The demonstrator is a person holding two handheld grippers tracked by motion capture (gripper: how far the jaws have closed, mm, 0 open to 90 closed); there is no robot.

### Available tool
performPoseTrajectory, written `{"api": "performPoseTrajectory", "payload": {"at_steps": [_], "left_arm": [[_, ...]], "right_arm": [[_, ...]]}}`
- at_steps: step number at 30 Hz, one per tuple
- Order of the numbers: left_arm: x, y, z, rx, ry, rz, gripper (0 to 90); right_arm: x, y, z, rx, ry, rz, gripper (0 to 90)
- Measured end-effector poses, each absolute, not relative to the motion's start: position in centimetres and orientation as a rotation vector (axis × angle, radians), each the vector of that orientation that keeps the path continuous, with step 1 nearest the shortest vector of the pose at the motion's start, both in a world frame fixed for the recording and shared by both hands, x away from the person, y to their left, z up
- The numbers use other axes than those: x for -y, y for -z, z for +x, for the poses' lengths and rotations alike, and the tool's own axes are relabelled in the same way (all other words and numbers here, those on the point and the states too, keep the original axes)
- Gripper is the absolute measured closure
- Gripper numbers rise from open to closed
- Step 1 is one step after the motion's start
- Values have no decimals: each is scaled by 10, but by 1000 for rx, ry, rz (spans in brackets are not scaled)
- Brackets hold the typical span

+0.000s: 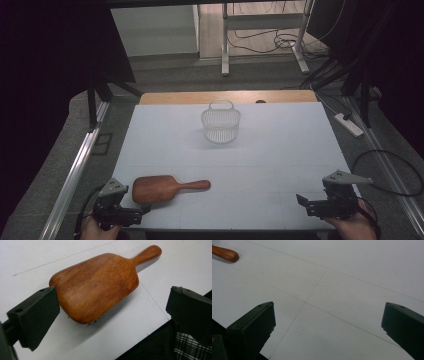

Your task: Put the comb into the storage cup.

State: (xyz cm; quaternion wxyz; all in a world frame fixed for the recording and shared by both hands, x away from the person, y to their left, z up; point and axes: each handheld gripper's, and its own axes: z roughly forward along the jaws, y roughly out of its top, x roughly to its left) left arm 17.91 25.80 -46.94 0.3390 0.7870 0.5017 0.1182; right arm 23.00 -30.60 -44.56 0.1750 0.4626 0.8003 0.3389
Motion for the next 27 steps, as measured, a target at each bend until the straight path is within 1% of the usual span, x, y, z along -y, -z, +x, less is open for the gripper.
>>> {"api": "performPoseTrajectory", "payload": {"at_steps": [15,27], "left_arm": [[-255,464,185,-1278,-280,2071,0],[-249,462,197,-1262,-249,2099,0]], "right_arm": [[306,446,230,-2281,-972,1296,0],[305,446,231,-2286,-968,1293,0]]}}
